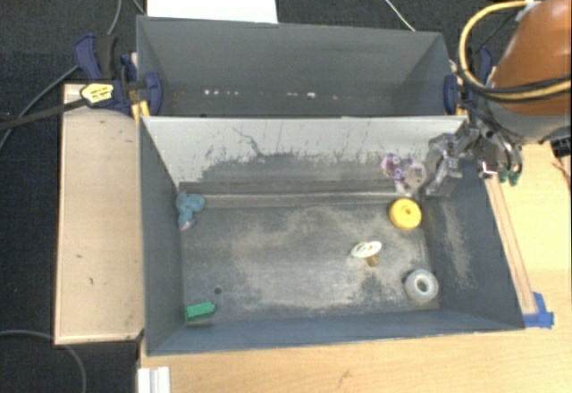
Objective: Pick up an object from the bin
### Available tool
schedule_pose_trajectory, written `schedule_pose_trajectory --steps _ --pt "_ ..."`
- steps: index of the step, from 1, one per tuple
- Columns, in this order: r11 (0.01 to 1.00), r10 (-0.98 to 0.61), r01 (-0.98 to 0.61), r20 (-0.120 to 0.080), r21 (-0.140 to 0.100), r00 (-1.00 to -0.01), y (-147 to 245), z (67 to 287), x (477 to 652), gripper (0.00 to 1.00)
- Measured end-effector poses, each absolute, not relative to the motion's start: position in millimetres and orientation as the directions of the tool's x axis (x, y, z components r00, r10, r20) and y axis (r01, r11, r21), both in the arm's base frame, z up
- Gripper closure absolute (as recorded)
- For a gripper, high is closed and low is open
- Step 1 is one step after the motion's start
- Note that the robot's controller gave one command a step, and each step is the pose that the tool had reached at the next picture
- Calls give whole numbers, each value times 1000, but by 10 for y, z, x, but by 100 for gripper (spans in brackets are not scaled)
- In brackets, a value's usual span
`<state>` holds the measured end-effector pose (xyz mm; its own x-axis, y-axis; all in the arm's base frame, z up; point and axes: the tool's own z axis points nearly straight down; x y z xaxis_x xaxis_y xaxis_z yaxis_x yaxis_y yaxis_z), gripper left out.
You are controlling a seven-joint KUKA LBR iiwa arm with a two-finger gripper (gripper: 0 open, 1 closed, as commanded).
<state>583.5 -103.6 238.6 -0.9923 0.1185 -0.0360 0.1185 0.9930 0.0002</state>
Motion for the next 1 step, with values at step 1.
schedule_pose_trajectory --steps 1 --pt "995 102 102 -25 0 -994 -1060 2002 5683 100"
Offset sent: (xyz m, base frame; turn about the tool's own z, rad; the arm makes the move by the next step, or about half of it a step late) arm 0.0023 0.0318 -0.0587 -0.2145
